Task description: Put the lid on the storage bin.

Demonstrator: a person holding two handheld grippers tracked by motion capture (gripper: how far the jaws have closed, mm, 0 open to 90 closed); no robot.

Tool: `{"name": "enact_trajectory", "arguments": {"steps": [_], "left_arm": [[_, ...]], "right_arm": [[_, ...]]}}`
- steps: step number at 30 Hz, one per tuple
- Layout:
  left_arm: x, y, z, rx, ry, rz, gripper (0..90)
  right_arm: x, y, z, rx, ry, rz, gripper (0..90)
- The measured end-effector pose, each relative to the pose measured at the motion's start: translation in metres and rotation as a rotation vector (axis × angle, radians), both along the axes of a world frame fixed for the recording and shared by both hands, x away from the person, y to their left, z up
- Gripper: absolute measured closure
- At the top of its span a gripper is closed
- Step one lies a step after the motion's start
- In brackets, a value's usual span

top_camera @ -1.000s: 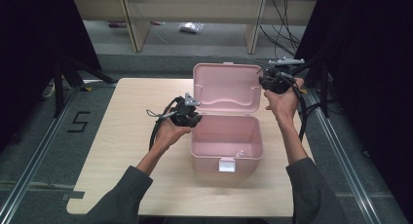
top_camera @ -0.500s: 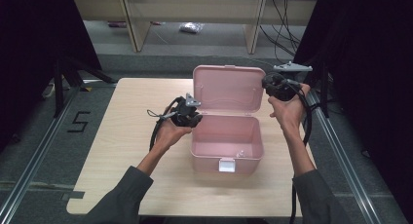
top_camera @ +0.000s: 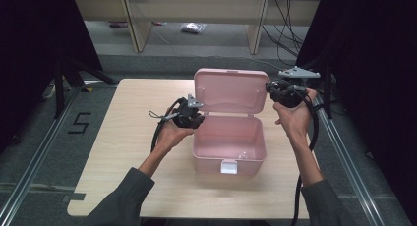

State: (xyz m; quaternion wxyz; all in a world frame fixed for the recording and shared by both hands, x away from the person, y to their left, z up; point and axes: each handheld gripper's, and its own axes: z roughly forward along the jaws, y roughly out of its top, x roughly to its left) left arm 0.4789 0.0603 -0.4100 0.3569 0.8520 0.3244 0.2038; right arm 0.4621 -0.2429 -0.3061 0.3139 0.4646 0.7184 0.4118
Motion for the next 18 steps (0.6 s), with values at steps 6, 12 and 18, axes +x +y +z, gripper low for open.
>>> {"name": "enact_trajectory", "arguments": {"steps": [6,12,18], "left_arm": [[0.0,-0.001,-0.001,-0.012,0.005,0.002,77.7],[0.0,-0.002,-0.002,-0.025,-0.001,0.011,77.6],[-0.001,0.002,-0.005,-0.067,-0.002,0.016,76.8]], "right_arm": [[-0.005,-0.002,-0.001,0.008,-0.003,0.014,86.8],[-0.009,-0.003,-0.002,0.018,-0.004,0.013,86.8],[-0.013,-0.002,-0.001,0.007,-0.006,0.015,86.9]]}}
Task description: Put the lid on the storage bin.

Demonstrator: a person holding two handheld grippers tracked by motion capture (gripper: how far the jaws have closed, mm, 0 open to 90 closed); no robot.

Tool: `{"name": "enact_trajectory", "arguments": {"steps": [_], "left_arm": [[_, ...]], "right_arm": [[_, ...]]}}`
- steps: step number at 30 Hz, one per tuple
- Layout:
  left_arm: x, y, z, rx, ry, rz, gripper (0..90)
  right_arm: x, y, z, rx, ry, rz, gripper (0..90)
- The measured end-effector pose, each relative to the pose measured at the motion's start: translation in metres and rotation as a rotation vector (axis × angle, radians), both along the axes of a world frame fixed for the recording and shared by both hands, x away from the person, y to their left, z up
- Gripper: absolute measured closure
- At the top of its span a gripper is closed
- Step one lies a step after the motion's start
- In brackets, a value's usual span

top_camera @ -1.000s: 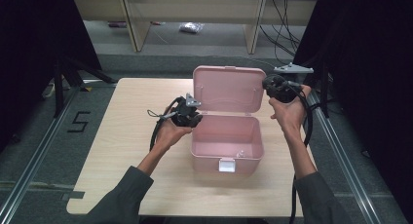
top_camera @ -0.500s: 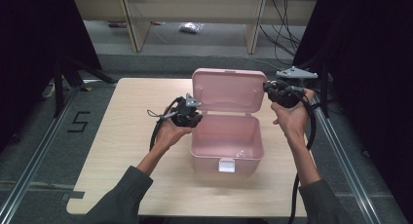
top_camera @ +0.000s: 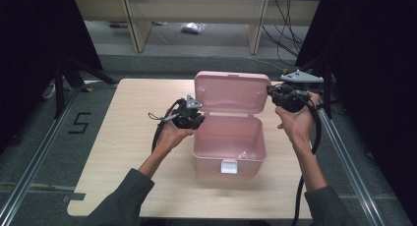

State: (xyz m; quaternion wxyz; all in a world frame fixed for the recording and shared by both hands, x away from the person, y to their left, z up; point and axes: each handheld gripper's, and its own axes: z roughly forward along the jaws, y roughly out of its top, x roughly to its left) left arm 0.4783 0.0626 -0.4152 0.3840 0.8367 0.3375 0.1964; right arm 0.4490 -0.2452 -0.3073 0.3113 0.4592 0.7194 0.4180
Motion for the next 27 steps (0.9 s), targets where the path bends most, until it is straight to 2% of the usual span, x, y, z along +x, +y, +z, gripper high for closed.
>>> {"name": "enact_trajectory", "arguments": {"steps": [1,3,5,8,9,11,13,14,16,17,18,19,21,23,25,26,27], "left_arm": [[0.0,0.001,0.0,-0.005,0.0,0.006,76.8],[-0.001,0.001,-0.001,-0.01,-0.005,0.004,76.5],[-0.001,0.002,-0.001,-0.015,-0.005,0.007,74.6],[-0.002,0.005,0.002,-0.039,-0.016,0.018,69.6],[-0.003,0.006,0.003,-0.047,-0.021,0.022,68.1],[-0.006,0.009,0.007,-0.056,-0.022,0.023,65.0],[-0.009,0.012,0.01,-0.068,-0.028,0.035,60.0],[-0.01,0.014,0.012,-0.08,-0.024,0.04,57.5],[-0.014,0.019,0.015,-0.094,-0.029,0.04,56.2],[-0.015,0.021,0.016,-0.099,-0.029,0.044,55.0],[-0.017,0.024,0.017,-0.106,-0.025,0.046,52.8],[-0.019,0.026,0.017,-0.118,-0.023,0.053,51.7],[-0.022,0.03,0.018,-0.122,-0.024,0.052,51.3],[-0.026,0.035,0.018,-0.132,-0.013,0.051,50.6],[-0.03,0.039,0.019,-0.144,0.0,0.036,49.8],[-0.032,0.04,0.019,-0.14,-0.004,0.039,49.6],[-0.034,0.041,0.02,-0.137,-0.001,0.037,48.8]], "right_arm": [[-0.001,0.001,0.0,0.006,0.01,-0.003,86.9],[-0.001,0.001,0.001,-0.01,0.002,-0.004,86.9],[-0.001,0.002,0.001,-0.005,-0.001,-0.005,87.0],[-0.001,0.001,0.0,-0.011,-0.007,0.0,87.1],[-0.004,0.001,0.0,-0.005,0.011,-0.006,87.1],[-0.004,0.001,-0.001,-0.005,-0.01,-0.008,87.2],[-0.007,0.001,0.0,-0.006,0.0,-0.002,87.4],[-0.007,0.0,0.0,-0.026,-0.015,0.003,87.5],[-0.009,0.0,-0.001,-0.019,-0.015,0.001,87.6],[-0.009,-0.001,-0.001,-0.024,-0.027,0.008,87.6],[-0.01,0.0,-0.001,-0.006,-0.012,0.008,87.6],[-0.01,-0.001,-0.001,-0.027,-0.018,0.009,87.6],[-0.011,0.0,-0.003,-0.013,-0.036,-0.004,87.6],[-0.013,0.0,-0.002,-0.016,-0.016,0.004,87.7],[-0.014,0.0,-0.003,-0.007,-0.028,0.009,87.7],[-0.015,-0.001,-0.002,-0.028,-0.026,0.009,87.7],[-0.017,0.0,-0.002,-0.007,-0.01,0.006,87.7]]}}
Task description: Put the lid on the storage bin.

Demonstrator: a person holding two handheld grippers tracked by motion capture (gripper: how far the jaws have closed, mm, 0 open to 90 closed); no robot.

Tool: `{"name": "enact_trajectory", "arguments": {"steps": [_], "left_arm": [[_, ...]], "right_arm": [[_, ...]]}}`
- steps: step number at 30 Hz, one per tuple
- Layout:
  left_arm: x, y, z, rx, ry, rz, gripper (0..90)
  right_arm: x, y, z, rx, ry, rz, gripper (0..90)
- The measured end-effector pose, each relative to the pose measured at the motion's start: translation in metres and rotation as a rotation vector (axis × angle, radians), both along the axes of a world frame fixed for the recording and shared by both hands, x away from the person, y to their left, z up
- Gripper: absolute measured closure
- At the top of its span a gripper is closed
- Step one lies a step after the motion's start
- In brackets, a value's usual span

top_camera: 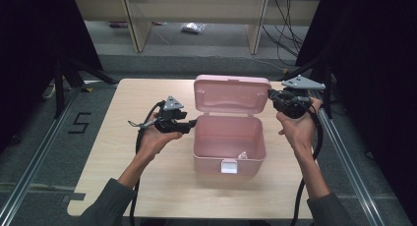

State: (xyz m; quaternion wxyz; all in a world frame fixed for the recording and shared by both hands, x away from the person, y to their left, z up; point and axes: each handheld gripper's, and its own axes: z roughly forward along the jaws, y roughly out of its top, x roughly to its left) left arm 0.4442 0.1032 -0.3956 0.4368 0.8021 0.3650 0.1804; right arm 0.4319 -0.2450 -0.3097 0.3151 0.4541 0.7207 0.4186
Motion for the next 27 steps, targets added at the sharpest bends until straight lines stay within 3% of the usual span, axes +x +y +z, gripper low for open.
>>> {"name": "enact_trajectory", "arguments": {"steps": [1,3,5,6,9,11,13,14,19,20,23,27], "left_arm": [[-0.002,0.001,0.001,-0.005,0.003,-0.003,47.8],[-0.008,0.005,0.002,-0.021,-0.001,-0.01,47.2],[-0.012,0.007,0.003,-0.032,0.005,-0.019,46.5],[-0.014,0.008,0.003,-0.028,0.002,-0.024,46.0],[-0.022,0.011,0.004,-0.011,-0.011,-0.033,45.4],[-0.027,0.012,0.004,-0.036,-0.007,-0.037,44.8],[-0.032,0.016,0.006,-0.012,-0.009,-0.054,44.1],[-0.034,0.016,0.005,-0.021,-0.01,-0.049,43.5],[-0.045,0.02,0.004,-0.003,-0.008,-0.066,41.8],[-0.047,0.019,0.003,-0.008,-0.007,-0.063,41.7],[-0.054,0.02,0.001,-0.02,-0.002,-0.07,41.2],[-0.061,0.022,-0.003,-0.007,-0.002,-0.082,41.1]], "right_arm": [[0.0,-0.001,0.0,-0.016,-0.023,0.006,87.7],[-0.003,-0.001,0.0,-0.014,-0.011,0.006,87.8],[-0.004,-0.001,-0.001,-0.02,-0.03,0.016,87.8],[-0.006,-0.001,-0.001,-0.016,-0.013,0.007,87.8],[-0.009,-0.002,-0.001,-0.025,-0.021,0.02,87.8],[-0.01,-0.003,-0.001,-0.04,-0.035,0.018,87.8],[-0.013,-0.002,-0.001,-0.025,-0.01,0.026,87.8],[-0.013,-0.003,-0.002,-0.041,-0.033,0.025,87.8],[-0.019,-0.003,-0.003,-0.032,-0.018,0.025,87.8],[-0.02,-0.003,-0.005,-0.039,-0.046,0.027,87.8],[-0.022,-0.004,-0.006,-0.049,-0.045,0.042,87.8],[-0.026,-0.005,-0.007,-0.052,-0.038,0.039,87.8]]}}
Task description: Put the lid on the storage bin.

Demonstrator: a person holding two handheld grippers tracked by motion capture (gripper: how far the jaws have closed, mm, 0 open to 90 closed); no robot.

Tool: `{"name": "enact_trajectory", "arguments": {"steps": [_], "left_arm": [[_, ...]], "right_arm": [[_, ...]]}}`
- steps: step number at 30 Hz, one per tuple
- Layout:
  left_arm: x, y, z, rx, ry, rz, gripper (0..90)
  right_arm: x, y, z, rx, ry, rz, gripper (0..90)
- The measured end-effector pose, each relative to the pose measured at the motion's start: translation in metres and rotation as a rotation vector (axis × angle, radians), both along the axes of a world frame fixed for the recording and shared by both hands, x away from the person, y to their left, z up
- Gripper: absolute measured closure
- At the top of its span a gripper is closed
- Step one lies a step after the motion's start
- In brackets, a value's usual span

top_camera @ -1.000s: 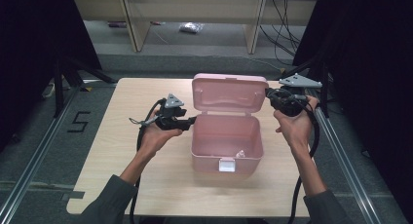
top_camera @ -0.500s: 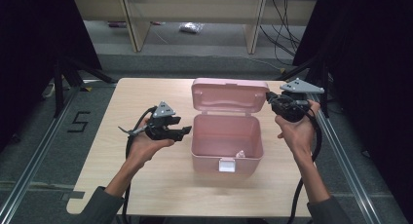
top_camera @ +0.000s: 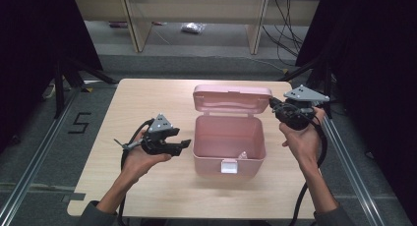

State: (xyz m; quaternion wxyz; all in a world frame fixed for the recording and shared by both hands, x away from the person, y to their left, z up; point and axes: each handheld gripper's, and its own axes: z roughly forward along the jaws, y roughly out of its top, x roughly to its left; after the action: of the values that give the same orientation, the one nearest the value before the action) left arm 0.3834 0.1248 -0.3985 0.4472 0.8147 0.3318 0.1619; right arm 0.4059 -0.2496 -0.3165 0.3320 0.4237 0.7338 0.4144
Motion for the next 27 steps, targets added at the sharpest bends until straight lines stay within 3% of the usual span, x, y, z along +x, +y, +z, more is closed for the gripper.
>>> {"name": "enact_trajectory", "arguments": {"steps": [1,2,4,6,7,9,10,14,16,17,19,21,22,25,26,27], "left_arm": [[-0.001,0.0,-0.001,-0.005,0.001,-0.001,41.1],[-0.002,0.001,-0.001,-0.004,-0.001,-0.001,41.1],[-0.005,0.002,-0.001,-0.007,-0.001,-0.002,41.1],[-0.008,0.002,-0.003,-0.02,0.001,-0.003,41.1],[-0.01,0.002,-0.003,-0.013,0.002,-0.008,41.1],[-0.013,0.003,-0.004,-0.005,0.002,-0.014,41.0],[-0.015,0.003,-0.005,0.003,0.01,-0.022,40.9],[-0.021,0.003,-0.008,-0.011,0.012,-0.027,40.6],[-0.023,0.004,-0.009,0.001,0.012,-0.031,40.2],[-0.025,0.004,-0.01,-0.019,0.013,-0.027,40.1],[-0.029,0.006,-0.011,0.002,0.015,-0.037,39.7],[-0.032,0.005,-0.014,-0.023,0.016,-0.03,39.1],[-0.033,0.007,-0.014,-0.003,0.016,-0.036,38.6],[-0.037,0.008,-0.017,-0.003,0.016,-0.024,37.6],[-0.039,0.008,-0.018,-0.021,0.023,-0.021,37.5],[-0.04,0.009,-0.019,-0.003,0.019,-0.031,37.3]], "right_arm": [[0.0,0.0,0.0,-0.01,-0.011,0.004,87.8],[-0.002,0.002,-0.001,0.017,0.012,-0.009,87.7],[-0.002,0.001,-0.001,-0.004,-0.015,-0.002,87.7],[-0.004,0.001,-0.001,0.009,0.012,-0.003,87.7],[-0.003,0.001,-0.002,0.001,-0.01,0.003,87.7],[-0.006,0.001,-0.004,0.006,-0.012,0.002,87.7],[-0.006,-0.001,-0.004,-0.016,-0.02,0.011,87.7],[-0.011,-0.001,-0.005,-0.015,-0.01,0.023,87.5],[-0.013,-0.001,-0.006,-0.005,-0.018,0.018,87.4],[-0.014,-0.001,-0.007,0.0,-0.011,0.016,87.4],[-0.016,-0.002,-0.007,-0.005,-0.012,0.022,87.2],[-0.017,-0.002,-0.009,-0.007,-0.023,0.022,87.2],[-0.019,-0.002,-0.01,0.006,-0.015,0.019,87.1],[-0.021,-0.003,-0.011,-0.002,-0.011,0.031,87.0],[-0.021,-0.003,-0.012,-0.001,-0.019,0.033,86.9],[-0.023,-0.003,-0.013,0.009,-0.016,0.028,86.9]]}}
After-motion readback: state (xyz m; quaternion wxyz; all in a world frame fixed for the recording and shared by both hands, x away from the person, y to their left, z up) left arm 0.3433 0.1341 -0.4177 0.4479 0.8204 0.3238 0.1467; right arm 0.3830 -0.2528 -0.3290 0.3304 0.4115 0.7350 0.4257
